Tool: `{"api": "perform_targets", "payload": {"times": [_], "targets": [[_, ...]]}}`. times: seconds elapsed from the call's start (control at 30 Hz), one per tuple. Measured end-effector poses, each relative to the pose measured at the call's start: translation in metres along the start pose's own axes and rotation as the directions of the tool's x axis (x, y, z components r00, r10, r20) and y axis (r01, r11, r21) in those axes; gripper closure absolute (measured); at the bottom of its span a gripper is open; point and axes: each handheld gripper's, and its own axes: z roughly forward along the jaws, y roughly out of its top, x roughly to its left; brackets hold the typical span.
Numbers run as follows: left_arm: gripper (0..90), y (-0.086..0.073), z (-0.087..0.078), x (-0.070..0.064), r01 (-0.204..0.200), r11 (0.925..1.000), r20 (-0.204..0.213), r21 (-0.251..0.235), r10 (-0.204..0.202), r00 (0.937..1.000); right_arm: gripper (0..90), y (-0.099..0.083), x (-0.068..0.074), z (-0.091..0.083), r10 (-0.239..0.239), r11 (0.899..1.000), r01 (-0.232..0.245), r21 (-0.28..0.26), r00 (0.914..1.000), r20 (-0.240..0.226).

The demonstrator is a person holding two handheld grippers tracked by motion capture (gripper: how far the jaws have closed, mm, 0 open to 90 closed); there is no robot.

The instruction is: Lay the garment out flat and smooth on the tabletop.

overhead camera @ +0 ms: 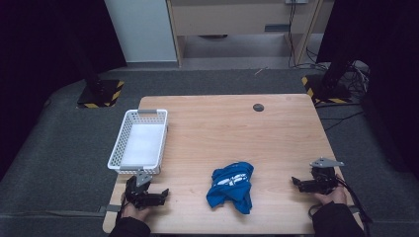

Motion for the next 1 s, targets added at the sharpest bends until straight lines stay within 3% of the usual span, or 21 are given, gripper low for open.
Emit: {"api": "perform_targets", "payload": {"times": [0.33, 0.63, 0.8, 0.83, 0.93, 1.0], "targets": [[0.0, 0.005, 0.005, 0.004, 0.008, 1.0, -0.008, 0.0, -0.008, 0.9999, 0.6, 0.004, 0.002, 0.004, 0.038, 0.999, -0.038, -0.001, 0.9987, 0.032], [0.0, 0.009, 0.008, 0.006, 0.017, 0.9999, -0.013, 0.001, -0.017, 0.9998, 1.1, 0.005, 0.003, 0.004, 0.043, 0.999, -0.043, -0.002, 0.9984, 0.036], [2.5, 0.012, 0.007, 0.004, 0.046, 0.9985, -0.024, 0.03, -0.045, 0.9987, 2.8, 0.005, 0.004, 0.002, 0.048, 0.999, -0.048, 0.01, 0.9985, 0.029], [3.5, 0.013, 0.006, 0.004, 0.057, 0.9978, -0.023, 0.036, -0.056, 0.9982, 3.8, 0.007, 0.005, 0.001, 0.057, 0.998, -0.057, 0.023, 0.9984, 0.004], [4.2, 0.015, 0.002, 0.003, 0.094, 0.9946, -0.004, 0.042, -0.094, 0.9955, 3.8, 0.009, 0.006, -0.001, 0.057, 0.998, -0.057, 0.032, 0.9984, -0.004], [4.9, 0.016, -0.001, 0.001, 0.094, 0.9949, 0.001, 0.037, -0.094, 0.9955, 4.4, 0.01, 0.008, -0.007, 0.051, 0.998, -0.051, 0.023, 0.9987, -0.001]]}}
